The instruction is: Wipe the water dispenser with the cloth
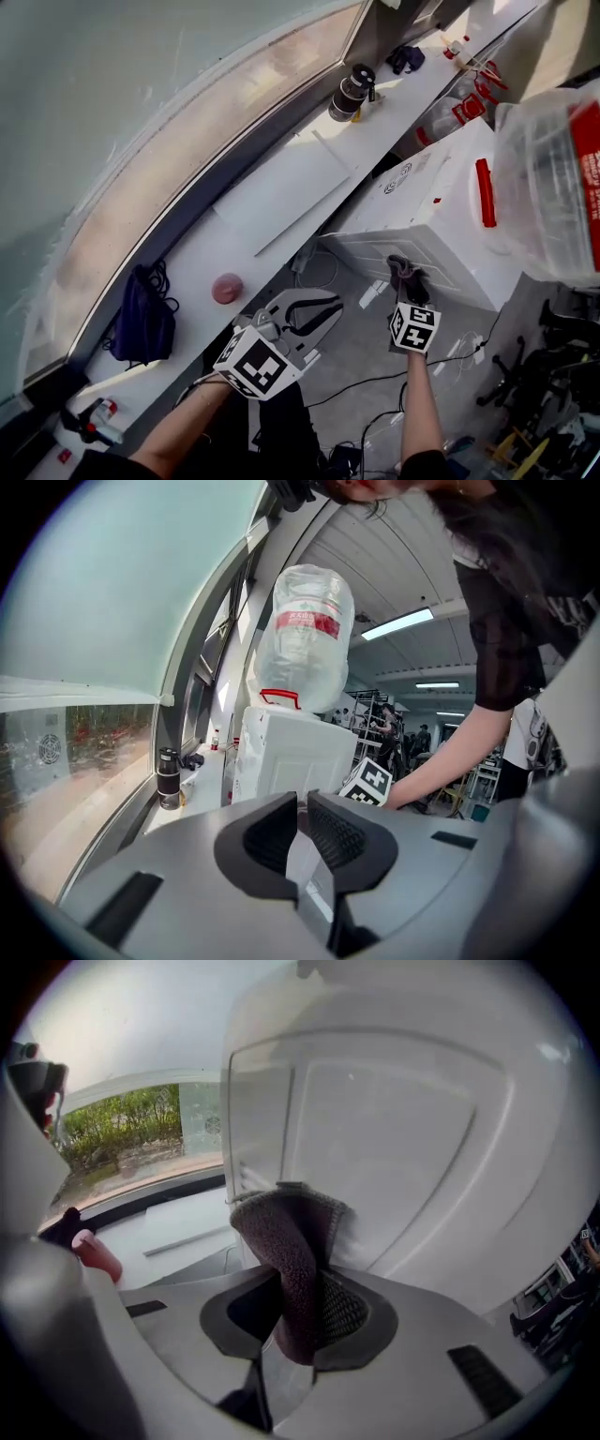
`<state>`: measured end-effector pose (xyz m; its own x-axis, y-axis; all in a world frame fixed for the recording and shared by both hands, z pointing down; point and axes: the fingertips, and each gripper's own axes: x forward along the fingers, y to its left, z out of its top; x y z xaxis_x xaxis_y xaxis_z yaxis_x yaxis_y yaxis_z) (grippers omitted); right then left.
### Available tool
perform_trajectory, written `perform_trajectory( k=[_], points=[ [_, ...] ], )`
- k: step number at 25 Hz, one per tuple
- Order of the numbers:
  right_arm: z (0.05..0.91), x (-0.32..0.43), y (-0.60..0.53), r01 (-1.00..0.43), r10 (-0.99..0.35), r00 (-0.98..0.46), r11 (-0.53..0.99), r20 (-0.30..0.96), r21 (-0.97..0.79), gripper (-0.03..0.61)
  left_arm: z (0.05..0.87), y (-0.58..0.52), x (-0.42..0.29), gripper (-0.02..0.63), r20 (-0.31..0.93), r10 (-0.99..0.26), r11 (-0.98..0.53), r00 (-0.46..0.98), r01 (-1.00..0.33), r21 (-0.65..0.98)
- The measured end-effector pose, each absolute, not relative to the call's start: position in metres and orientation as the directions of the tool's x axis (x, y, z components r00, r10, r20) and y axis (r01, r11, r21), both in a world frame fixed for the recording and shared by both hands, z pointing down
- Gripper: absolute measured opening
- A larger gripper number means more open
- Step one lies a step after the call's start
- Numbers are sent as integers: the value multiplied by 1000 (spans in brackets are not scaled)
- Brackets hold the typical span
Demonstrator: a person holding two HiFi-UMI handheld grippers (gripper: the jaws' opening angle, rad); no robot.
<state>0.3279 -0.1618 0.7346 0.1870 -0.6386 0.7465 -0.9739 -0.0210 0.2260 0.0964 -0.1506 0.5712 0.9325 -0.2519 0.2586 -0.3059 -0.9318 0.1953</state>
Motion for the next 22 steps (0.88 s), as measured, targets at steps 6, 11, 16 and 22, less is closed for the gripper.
perform_trajectory(
  k=[6, 11, 16, 22],
  points=[
    [820, 327, -162, -970, -549, 205, -4, 810, 243, 100, 588, -161, 97, 35, 238, -278, -908, 931, -335, 250],
    [885, 331, -161, -968, -466, 226, -9, 855, 251, 100, 617, -171, 105, 35, 251, -280, -913, 927, -338, 228],
    [936, 335, -158, -966, -397, 247, -31, 884, 256, 100, 646, -170, 111, 35, 254, -270, -920, 929, -327, 218],
    [982, 335, -158, -961, -312, 273, -47, 910, 273, 100, 672, -164, 108, 35, 284, -258, -920, 924, -324, 220]
  ],
)
